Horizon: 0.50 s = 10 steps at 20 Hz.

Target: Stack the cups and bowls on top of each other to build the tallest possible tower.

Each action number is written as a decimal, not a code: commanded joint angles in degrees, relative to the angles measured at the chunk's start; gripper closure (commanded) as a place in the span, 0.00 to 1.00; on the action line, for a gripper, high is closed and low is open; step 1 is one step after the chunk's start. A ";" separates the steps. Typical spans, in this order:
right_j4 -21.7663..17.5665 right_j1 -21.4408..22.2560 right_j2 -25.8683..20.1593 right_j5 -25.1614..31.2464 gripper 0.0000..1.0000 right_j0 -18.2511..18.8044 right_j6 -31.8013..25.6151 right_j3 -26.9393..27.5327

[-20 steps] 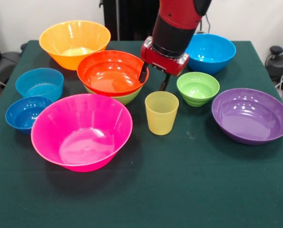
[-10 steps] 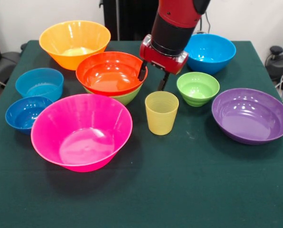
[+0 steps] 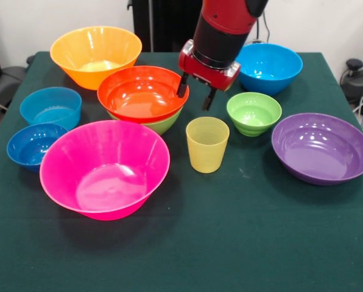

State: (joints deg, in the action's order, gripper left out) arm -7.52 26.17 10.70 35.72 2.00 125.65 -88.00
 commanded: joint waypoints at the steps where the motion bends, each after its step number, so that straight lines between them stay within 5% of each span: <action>1: -2.55 0.25 -7.53 8.79 0.00 2.05 -7.92 3.35; 10: -1.80 1.08 -11.49 8.41 0.00 4.49 -8.51 3.14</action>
State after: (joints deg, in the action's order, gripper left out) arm -7.54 27.23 8.43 41.50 4.86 125.65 -87.90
